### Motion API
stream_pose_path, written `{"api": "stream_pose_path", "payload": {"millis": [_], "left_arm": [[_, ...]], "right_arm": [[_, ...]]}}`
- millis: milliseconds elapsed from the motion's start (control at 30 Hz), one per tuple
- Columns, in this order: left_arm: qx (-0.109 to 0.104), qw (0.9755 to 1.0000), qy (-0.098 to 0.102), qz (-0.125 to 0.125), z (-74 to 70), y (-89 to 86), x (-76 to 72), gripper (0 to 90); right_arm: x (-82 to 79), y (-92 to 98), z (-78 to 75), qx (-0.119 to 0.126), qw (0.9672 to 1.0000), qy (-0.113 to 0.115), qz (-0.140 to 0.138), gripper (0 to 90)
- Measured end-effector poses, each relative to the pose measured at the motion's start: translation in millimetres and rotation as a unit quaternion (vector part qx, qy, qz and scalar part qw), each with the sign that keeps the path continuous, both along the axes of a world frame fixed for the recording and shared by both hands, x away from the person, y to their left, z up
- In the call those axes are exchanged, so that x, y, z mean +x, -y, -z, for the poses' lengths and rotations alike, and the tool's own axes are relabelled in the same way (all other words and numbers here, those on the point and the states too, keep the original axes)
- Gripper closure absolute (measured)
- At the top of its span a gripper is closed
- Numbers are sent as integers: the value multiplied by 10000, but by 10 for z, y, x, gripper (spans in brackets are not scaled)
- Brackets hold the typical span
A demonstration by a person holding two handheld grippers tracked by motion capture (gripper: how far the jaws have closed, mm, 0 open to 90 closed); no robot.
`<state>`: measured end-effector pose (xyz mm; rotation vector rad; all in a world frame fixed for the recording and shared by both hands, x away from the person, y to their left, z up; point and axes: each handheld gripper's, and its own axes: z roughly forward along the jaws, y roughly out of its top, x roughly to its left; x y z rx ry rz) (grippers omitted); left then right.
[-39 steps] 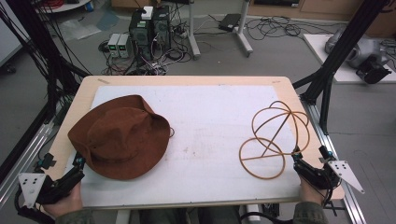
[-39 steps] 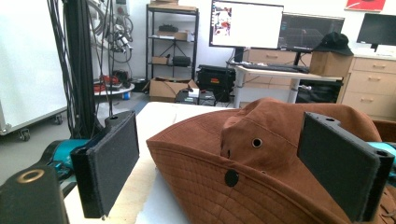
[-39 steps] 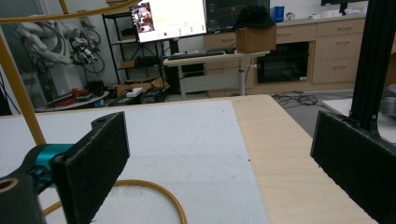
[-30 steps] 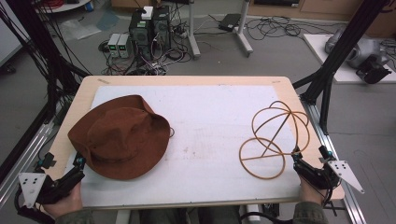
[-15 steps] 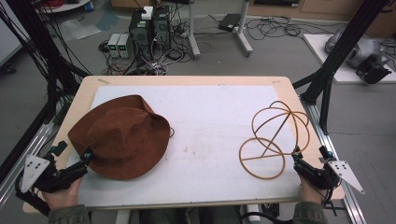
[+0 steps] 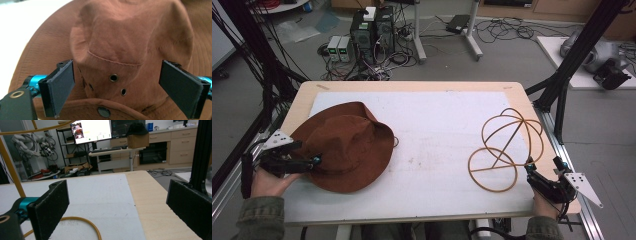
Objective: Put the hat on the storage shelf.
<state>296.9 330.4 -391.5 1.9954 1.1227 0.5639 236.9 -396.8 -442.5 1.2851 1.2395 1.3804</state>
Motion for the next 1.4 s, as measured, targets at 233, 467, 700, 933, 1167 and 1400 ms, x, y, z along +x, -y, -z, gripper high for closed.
{"api": "stream_pose_path", "payload": {"millis": [233,467,700,933,1167,1400], "left_arm": [[264,9981,-553,96,193,15,76,157],[241,9982,-540,91,196,26,82,324],[253,9976,-582,269,188,45,67,775],[372,9989,-248,131,191,133,13,886],[-373,9981,340,346,75,183,-111,887],[-1439,9834,864,697,-117,285,-195,885]], "right_arm": [[-8,9,3,-9,10000,-2,-5,37],[-4,9,4,7,10000,-3,-10,38],[-5,11,1,22,10000,8,-21,38],[-1,12,2,8,10000,1,-41,38],[9,5,10,-8,10000,-34,-72,38],[12,-6,9,-13,9999,-33,-107,38]]}}
